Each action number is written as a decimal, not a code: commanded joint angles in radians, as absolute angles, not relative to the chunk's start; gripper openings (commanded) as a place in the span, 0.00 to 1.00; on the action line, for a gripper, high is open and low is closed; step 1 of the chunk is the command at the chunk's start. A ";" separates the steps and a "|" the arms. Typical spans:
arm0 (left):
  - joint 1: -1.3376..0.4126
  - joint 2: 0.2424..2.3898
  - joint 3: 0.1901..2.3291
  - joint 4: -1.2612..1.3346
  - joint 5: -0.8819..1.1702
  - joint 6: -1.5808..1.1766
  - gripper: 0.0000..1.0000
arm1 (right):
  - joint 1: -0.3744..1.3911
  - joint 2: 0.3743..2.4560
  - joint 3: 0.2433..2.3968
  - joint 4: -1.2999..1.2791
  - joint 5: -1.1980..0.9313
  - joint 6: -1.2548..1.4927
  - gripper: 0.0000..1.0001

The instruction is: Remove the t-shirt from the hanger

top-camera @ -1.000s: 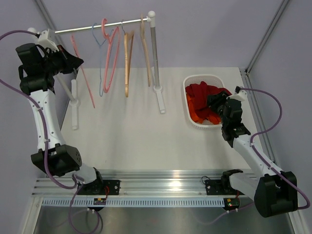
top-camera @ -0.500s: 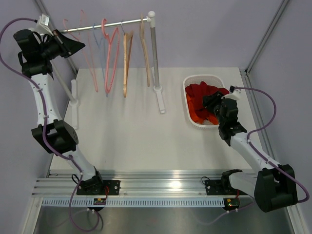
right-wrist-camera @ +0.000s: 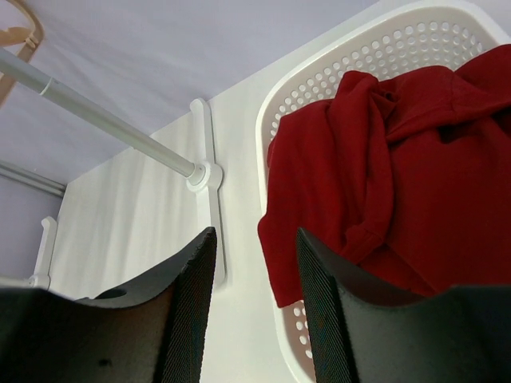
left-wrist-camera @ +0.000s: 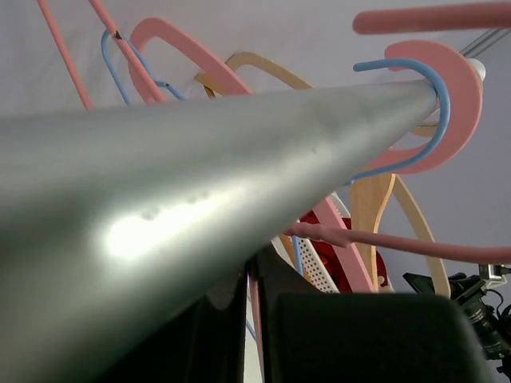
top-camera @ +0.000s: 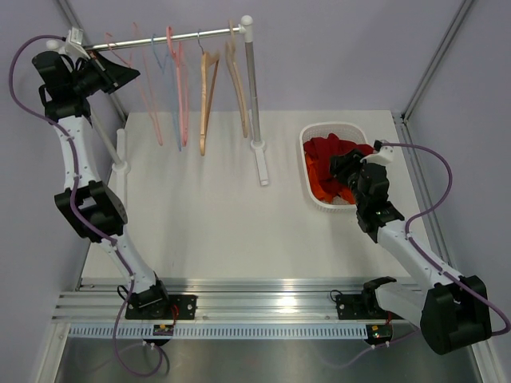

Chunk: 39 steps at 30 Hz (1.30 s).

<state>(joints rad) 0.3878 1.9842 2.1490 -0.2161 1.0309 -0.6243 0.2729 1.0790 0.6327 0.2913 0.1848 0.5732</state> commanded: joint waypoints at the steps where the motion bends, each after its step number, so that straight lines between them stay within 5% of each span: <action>1: 0.382 1.957 2.096 -0.201 1.003 -0.611 0.00 | 0.288 1.055 0.644 0.319 0.227 0.549 0.52; 10: 0.365 1.796 1.822 -0.204 0.827 -0.502 0.00 | 0.302 1.043 0.641 0.316 0.229 0.554 0.52; 20: 0.353 1.806 1.922 -0.288 0.767 -0.554 0.00 | 0.313 1.017 0.644 0.305 0.226 0.543 0.53; 23: 0.354 1.786 1.890 -0.290 0.746 -0.552 0.18 | 0.316 1.023 0.650 0.307 0.224 0.543 0.53; 24: 0.354 1.778 1.881 -0.290 0.742 -0.549 0.27 | 0.316 1.022 0.650 0.308 0.224 0.543 0.53; 25: 0.354 1.772 1.872 -0.290 0.735 -0.543 0.47 | 0.316 1.020 0.649 0.308 0.224 0.543 0.53; 28: 0.350 1.740 1.833 -0.290 0.727 -0.528 0.72 | 0.318 1.012 0.647 0.307 0.225 0.543 0.53; 34: 0.338 1.645 1.749 -0.282 0.698 -0.514 0.99 | 0.319 0.991 0.653 0.293 0.229 0.545 0.54; 39: 0.316 1.504 1.608 -0.200 0.643 -0.538 0.99 | 0.319 0.979 0.686 0.247 0.249 0.522 0.56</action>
<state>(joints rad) 0.3305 1.6245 1.6566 -0.3073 0.6899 -0.5293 0.3069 1.0027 0.6357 0.2695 0.2184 0.5465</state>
